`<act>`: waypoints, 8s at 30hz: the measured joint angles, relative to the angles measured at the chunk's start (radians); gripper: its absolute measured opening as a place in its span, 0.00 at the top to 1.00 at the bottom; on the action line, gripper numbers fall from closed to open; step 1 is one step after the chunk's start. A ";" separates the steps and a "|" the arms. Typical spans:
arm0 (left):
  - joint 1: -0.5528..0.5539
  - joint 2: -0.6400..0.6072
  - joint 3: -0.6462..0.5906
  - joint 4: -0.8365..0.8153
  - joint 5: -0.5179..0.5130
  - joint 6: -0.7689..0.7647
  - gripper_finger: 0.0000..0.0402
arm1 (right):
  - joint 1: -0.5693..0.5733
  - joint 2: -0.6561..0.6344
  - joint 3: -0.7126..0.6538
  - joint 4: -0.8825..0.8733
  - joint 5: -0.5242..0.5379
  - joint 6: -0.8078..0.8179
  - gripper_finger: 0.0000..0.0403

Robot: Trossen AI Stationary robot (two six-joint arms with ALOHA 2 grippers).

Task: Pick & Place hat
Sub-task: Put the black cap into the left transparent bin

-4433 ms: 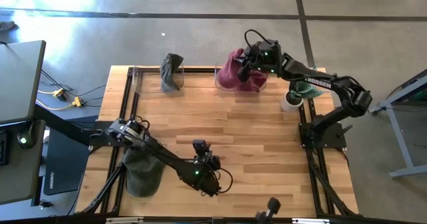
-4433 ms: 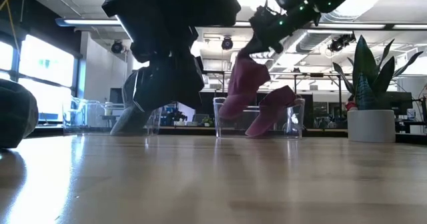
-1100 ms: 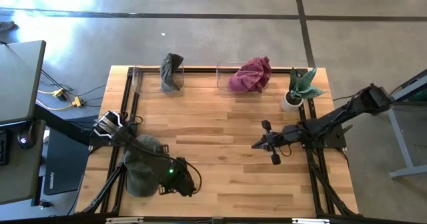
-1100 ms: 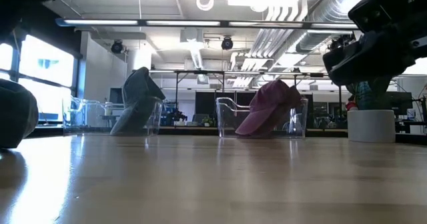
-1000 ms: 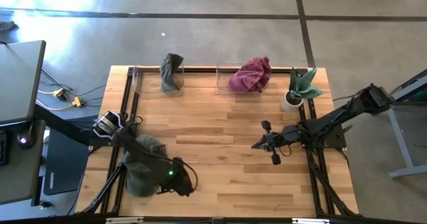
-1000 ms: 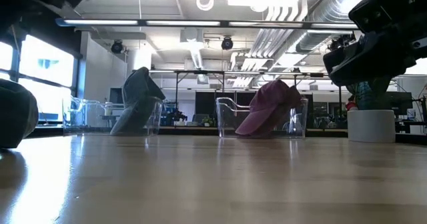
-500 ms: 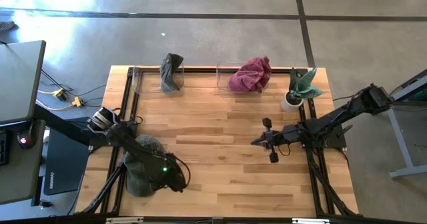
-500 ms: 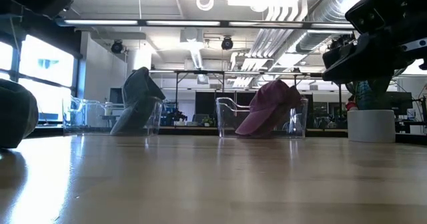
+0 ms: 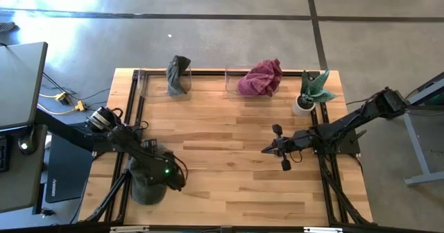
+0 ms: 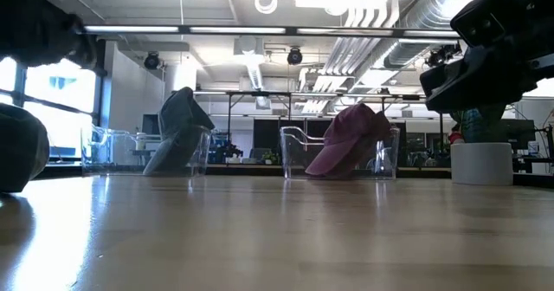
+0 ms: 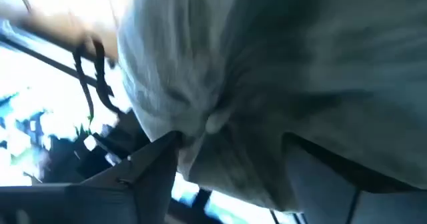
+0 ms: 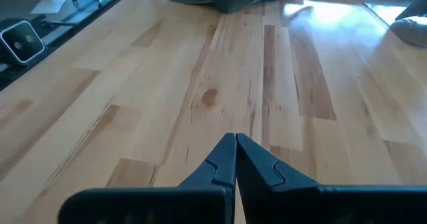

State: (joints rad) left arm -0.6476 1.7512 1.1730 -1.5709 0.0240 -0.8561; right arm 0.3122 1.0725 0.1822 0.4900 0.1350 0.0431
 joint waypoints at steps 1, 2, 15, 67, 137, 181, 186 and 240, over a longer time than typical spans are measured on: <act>0.000 0.000 -0.023 0.000 0.012 -0.018 0.34 | 0.000 0.000 0.000 -0.003 0.000 -0.001 0.99; 0.000 0.000 -0.045 0.000 0.017 -0.037 0.32 | 0.000 0.000 0.000 -0.005 0.001 -0.004 0.99; 0.000 -0.013 -0.128 0.077 -0.127 -0.037 0.41 | 0.000 0.000 0.000 -0.007 0.012 -0.007 0.99; 0.245 0.238 0.280 1.036 -0.091 0.510 0.91 | 0.000 0.002 0.000 0.018 0.027 -0.018 0.98; 0.281 0.452 0.527 0.875 -0.357 0.224 0.78 | 0.214 0.316 0.367 -0.427 0.103 -0.046 1.00; 0.313 0.380 0.364 1.057 -0.505 0.177 0.78 | -0.097 0.360 0.146 0.029 0.305 0.194 0.44; 0.323 0.380 0.364 1.060 -0.506 0.184 0.78 | -0.212 0.433 0.079 0.304 0.088 0.206 0.43; 0.322 0.426 0.481 1.305 -0.434 0.453 0.74 | -0.057 -0.074 0.196 -0.515 0.084 0.166 0.51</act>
State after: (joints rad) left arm -0.3256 2.1775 1.6540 -0.2655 -0.4103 -0.4031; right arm 0.2552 0.9985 0.3783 -0.0248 0.2195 0.2088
